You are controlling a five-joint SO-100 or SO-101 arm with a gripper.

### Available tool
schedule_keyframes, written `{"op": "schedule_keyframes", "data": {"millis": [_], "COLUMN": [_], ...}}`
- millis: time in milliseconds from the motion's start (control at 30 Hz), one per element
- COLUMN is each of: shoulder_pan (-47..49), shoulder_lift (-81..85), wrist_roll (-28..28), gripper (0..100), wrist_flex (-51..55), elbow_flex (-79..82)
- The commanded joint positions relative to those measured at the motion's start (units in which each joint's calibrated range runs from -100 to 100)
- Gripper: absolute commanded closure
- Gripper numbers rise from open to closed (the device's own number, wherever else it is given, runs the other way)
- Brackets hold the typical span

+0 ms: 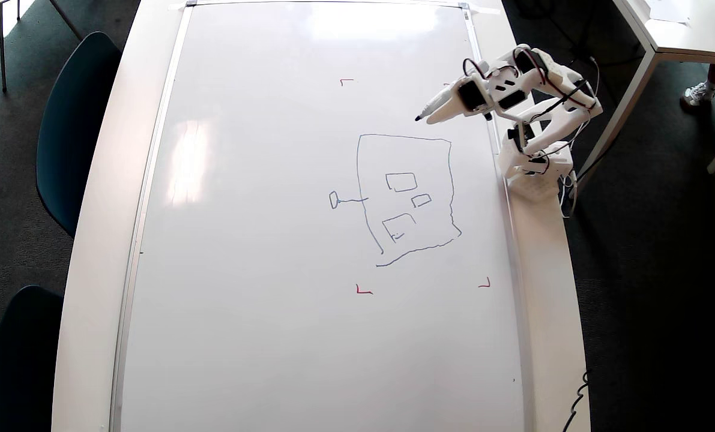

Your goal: Draw on a whiteboard a robot head using a pen attached to the gripper

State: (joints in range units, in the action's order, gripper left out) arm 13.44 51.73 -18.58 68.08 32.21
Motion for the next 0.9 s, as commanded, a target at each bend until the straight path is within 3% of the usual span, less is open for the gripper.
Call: {"op": "schedule_keyframes", "data": {"millis": [0,100,233,667,867], "shoulder_pan": [-1.8,-5.1,-7.2,-7.5,-12.3], "shoulder_lift": [11.7,18.3,27.0,48.3,48.3], "wrist_roll": [1.0,5.0,5.5,5.4,5.3], "gripper": [99,99,99,99,99], "wrist_flex": [-6.3,-19.9,-30.7,-33.9,-57.2], "elbow_flex": [9.8,19.7,28.9,35.2,40.1]}}
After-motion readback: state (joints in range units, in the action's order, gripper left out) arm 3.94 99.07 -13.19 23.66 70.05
